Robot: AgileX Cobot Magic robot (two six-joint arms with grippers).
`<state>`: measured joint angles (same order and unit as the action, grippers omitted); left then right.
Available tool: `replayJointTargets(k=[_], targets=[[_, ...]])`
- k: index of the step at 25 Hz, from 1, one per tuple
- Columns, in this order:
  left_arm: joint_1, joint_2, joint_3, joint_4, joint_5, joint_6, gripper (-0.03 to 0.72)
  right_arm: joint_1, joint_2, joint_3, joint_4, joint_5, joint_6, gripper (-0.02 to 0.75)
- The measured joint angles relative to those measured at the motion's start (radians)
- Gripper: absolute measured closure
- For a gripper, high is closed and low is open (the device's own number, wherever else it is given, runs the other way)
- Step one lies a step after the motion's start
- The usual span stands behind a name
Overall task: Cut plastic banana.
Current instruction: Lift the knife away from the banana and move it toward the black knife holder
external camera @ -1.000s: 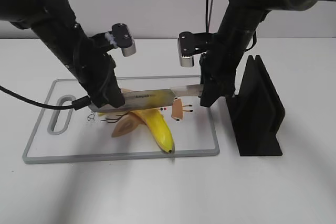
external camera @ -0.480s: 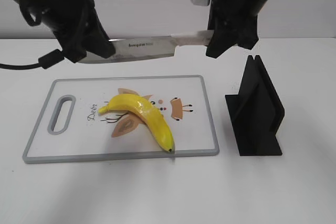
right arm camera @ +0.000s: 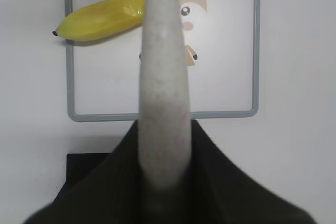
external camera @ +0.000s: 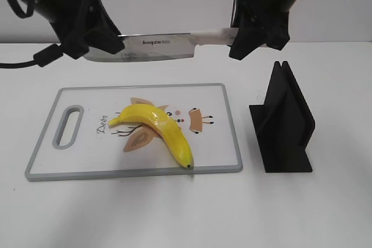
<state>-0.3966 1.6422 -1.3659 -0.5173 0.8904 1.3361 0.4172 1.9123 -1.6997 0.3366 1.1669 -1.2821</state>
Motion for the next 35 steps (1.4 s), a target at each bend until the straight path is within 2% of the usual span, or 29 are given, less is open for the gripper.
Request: replayJointTargets(k=[1, 4, 6, 7, 9, 12, 14, 17, 19, 23, 27, 31, 35], targets=[[0.001, -0.004, 0.0, 0.001, -0.007, 0.0, 0.505, -0.001, 0.0, 0.0, -0.002, 0.0, 0.005, 0.569], [0.001, -0.016, 0.0, -0.004, -0.031, 0.0, 0.219, -0.001, 0.0, 0.0, -0.019, -0.004, 0.013, 0.57], [0.001, -0.027, 0.0, -0.005, -0.053, -0.001, 0.095, -0.002, 0.0, 0.0, -0.03, -0.004, 0.014, 0.57], [0.001, -0.033, 0.0, -0.005, -0.063, -0.004, 0.064, -0.002, 0.0, 0.0, -0.033, -0.004, 0.014, 0.57], [0.004, -0.048, 0.0, 0.001, -0.086, -0.027, 0.05, -0.002, -0.001, 0.0, -0.036, -0.004, 0.014, 0.57], [0.024, -0.071, 0.0, 0.022, -0.117, -0.122, 0.057, -0.002, -0.017, 0.0, -0.038, -0.002, 0.033, 0.57], [0.047, -0.088, 0.0, 0.063, -0.142, -0.256, 0.065, -0.002, -0.039, 0.0, -0.04, -0.001, 0.076, 0.57], [0.095, -0.106, -0.034, 0.197, -0.132, -0.595, 0.092, -0.002, -0.07, 0.0, -0.04, -0.001, 0.195, 0.57], [0.129, -0.109, -0.096, 0.276, -0.073, -0.763, 0.11, -0.002, -0.089, 0.0, -0.039, -0.001, 0.312, 0.57], [0.188, -0.109, -0.204, 0.368, 0.112, -0.993, 0.12, -0.002, -0.123, 0.0, -0.039, 0.002, 0.562, 0.57], [0.223, -0.113, -0.236, 0.385, 0.292, -1.079, 0.121, -0.002, -0.138, 0.0, -0.04, 0.05, 0.784, 0.57], [0.232, -0.134, -0.22, 0.388, 0.322, -1.129, 0.121, 0.003, -0.183, 0.046, -0.044, 0.051, 0.9, 0.57], [0.232, -0.219, -0.141, 0.388, 0.325, -1.148, 0.121, 0.01, -0.269, 0.139, -0.044, 0.051, 1.0, 0.57]])
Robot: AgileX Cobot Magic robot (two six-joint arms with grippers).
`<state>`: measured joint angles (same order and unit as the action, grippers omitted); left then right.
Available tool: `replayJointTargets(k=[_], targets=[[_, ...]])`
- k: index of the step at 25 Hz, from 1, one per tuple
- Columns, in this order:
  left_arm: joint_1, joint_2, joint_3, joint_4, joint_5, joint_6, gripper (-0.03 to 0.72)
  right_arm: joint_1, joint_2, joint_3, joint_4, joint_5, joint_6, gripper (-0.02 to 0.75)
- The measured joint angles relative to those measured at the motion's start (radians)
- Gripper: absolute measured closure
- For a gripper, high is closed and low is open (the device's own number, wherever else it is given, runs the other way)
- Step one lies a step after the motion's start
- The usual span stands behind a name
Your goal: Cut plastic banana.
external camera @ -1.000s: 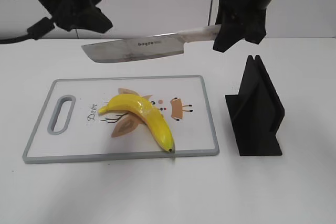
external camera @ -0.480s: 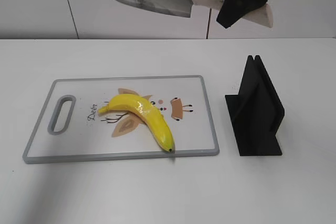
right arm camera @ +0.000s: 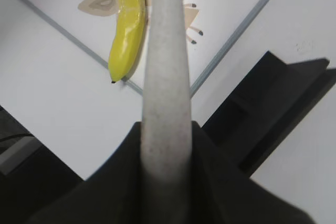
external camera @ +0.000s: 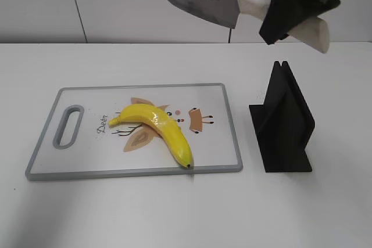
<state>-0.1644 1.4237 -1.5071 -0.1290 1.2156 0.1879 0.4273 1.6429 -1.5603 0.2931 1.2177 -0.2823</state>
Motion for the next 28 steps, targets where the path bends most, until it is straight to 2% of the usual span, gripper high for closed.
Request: replayJointTargets(k=[6, 11, 16, 21, 28], targets=[[0.0, -0.185, 0.201, 0.046, 0.0, -0.002, 0.135, 0.0, -0.18, 0.209, -0.03, -0.145, 0.199, 0.57], [0.0, -0.368, 0.391, 0.057, 0.002, -0.002, 0.136, 0.0, -0.302, 0.351, -0.16, -0.278, 0.449, 0.57], [0.0, -0.564, 0.567, 0.058, -0.05, -0.025, 0.136, 0.0, -0.348, 0.455, -0.266, -0.292, 0.631, 0.57], [0.0, -0.766, 0.745, 0.059, -0.111, -0.05, 0.136, 0.0, -0.348, 0.533, -0.28, -0.325, 0.704, 0.57], [0.0, -1.073, 0.947, 0.059, -0.097, -0.061, 0.136, 0.0, -0.349, 0.615, -0.28, -0.385, 0.718, 0.571]])
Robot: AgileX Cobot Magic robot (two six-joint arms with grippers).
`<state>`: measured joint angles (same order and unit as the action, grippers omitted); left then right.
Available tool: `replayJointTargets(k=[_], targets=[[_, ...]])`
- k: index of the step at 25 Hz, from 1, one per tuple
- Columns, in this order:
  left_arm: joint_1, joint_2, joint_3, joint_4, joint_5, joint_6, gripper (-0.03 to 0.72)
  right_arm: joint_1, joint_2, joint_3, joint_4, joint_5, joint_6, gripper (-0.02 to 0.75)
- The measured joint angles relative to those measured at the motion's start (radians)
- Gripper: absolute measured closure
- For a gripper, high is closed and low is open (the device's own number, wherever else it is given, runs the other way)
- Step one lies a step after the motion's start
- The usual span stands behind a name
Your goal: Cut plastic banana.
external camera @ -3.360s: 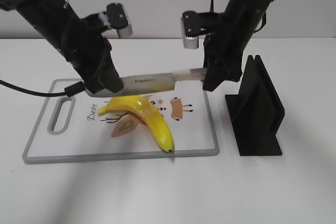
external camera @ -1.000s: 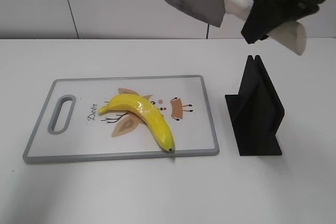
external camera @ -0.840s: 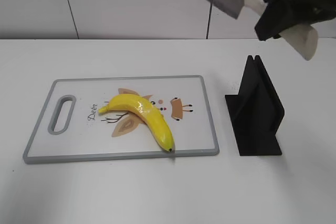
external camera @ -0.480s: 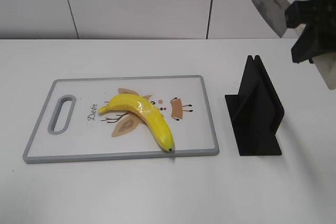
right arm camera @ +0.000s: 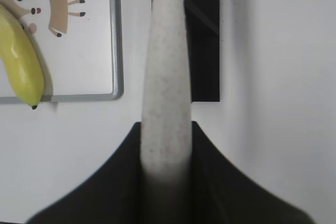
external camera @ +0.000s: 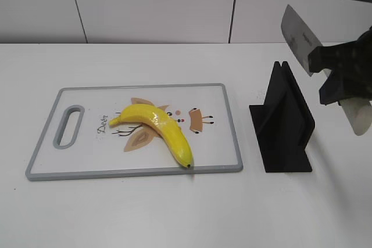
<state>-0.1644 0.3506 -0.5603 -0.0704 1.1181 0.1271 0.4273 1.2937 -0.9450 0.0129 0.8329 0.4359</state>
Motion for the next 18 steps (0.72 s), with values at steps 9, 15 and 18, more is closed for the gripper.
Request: replayJointTargets(k=[9, 15, 18], targets=[[0.0, -0.347, 0.07, -0.006, -0.017, -0.015, 0.136, 0.0, 0.019, 0.046, -0.006, -0.076, 0.001, 0.571], [0.0, -0.355, 0.071, -0.007, -0.025, -0.015, 0.136, 0.0, 0.084, 0.068, -0.013, -0.098, 0.001, 0.571], [0.0, -0.355, 0.071, -0.007, -0.028, -0.015, 0.137, 0.0, 0.125, 0.074, -0.013, -0.102, -0.001, 0.571]])
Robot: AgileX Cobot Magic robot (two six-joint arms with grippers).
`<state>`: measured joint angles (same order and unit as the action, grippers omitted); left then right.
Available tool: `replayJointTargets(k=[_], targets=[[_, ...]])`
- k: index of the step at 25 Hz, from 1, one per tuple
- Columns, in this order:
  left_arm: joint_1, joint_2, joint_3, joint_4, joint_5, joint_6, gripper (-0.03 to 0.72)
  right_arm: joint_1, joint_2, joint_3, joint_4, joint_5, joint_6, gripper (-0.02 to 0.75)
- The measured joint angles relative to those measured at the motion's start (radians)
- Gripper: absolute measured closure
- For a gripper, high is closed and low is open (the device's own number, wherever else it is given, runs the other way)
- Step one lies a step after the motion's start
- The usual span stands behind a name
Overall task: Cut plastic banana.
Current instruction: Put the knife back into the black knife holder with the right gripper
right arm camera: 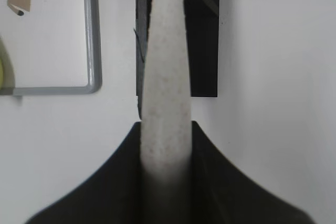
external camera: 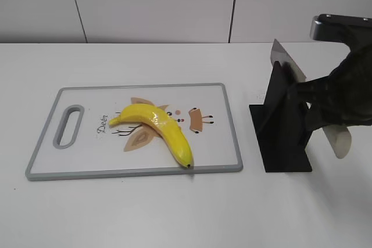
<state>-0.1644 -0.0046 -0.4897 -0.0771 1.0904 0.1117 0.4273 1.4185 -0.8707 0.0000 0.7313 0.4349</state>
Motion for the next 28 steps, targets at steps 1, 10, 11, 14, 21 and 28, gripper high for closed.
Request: replayJointTargets(k=[1, 10, 11, 14, 21, 28], targets=[[0.0, 0.0, 0.0, 0.0, 0.0, 0.0, 0.137, 0.0, 0.013, 0.0, 0.0, 0.0, -0.002, 0.571], [0.0, 0.0, 0.0, 0.0, 0.0, 0.0, 0.138, 0.0, 0.034, 0.002, 0.016, 0.019, -0.017, 0.562], [0.0, 0.0, 0.0, 0.0, 0.0, 0.0, 0.138, 0.0, 0.034, 0.002, 0.021, 0.026, -0.019, 0.53], [0.0, 0.0, 0.0, 0.0, 0.0, 0.0, 0.138, 0.0, 0.032, 0.002, 0.031, 0.048, -0.029, 0.335], [0.0, 0.0, 0.0, 0.0, 0.0, -0.002, 0.146, 0.0, -0.089, 0.002, 0.041, 0.122, -0.056, 0.091], [0.0, 0.0, 0.0, 0.0, 0.0, -0.002, 0.157, 0.0, -0.381, 0.008, 0.053, 0.241, -0.24, 0.118]])
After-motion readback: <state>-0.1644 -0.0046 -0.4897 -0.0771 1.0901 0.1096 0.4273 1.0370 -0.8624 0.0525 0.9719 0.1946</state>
